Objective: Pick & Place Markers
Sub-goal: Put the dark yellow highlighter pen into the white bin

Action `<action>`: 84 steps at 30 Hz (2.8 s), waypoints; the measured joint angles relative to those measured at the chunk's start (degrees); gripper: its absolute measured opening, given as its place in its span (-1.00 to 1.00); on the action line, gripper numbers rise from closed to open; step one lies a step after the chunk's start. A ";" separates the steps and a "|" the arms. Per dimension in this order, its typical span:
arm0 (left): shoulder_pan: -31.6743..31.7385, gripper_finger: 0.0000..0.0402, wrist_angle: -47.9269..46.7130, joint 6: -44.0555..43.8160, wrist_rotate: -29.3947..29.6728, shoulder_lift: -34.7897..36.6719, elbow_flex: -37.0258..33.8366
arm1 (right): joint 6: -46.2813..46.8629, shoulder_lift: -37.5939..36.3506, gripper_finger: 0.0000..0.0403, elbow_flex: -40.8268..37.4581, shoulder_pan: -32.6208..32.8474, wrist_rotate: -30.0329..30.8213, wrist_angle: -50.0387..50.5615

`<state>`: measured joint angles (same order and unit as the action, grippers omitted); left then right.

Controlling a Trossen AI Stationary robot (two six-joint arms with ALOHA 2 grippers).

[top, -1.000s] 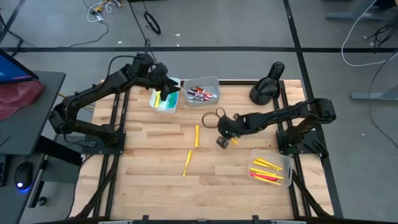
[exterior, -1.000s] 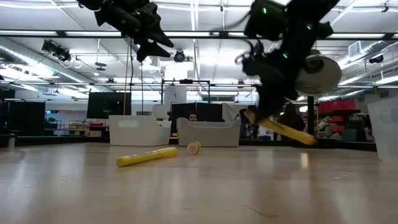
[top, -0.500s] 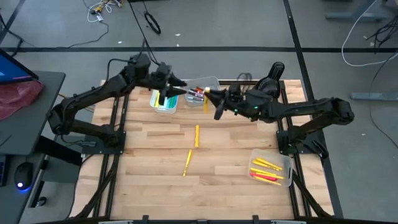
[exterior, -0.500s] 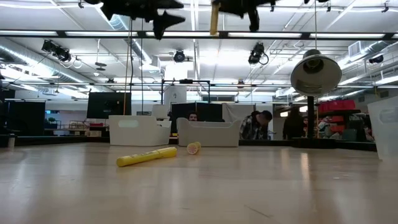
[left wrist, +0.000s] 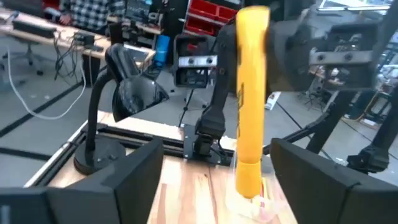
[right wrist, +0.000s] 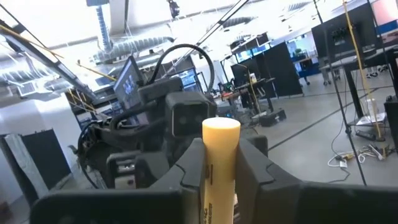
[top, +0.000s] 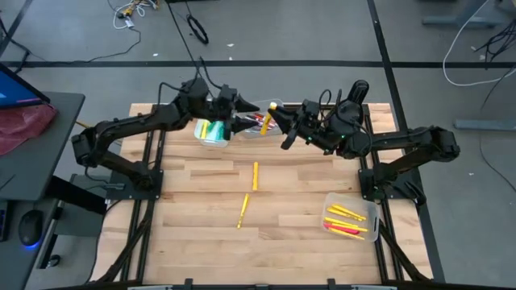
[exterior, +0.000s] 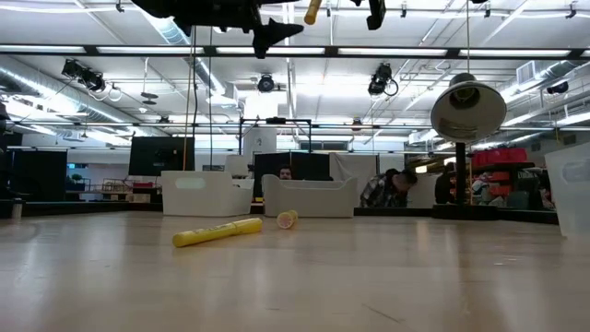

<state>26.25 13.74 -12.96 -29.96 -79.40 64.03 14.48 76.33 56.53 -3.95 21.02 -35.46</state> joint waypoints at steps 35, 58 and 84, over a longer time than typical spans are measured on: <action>-4.38 -0.76 11.00 -3.21 2.65 -4.72 -0.04 | 1.53 -0.02 -0.53 0.00 0.00 0.30 -0.37; -0.43 -0.76 2.95 -5.39 -2.90 -1.97 0.02 | -0.37 -1.51 -0.43 0.02 -0.02 0.20 -0.77; 24.45 -0.68 -50.92 3.12 22.41 -20.10 -0.07 | 0.89 -4.98 -0.42 0.09 0.16 3.76 5.12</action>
<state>50.70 -37.19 -9.84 -7.55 -99.50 63.96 15.37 71.35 56.62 -3.79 24.78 -30.34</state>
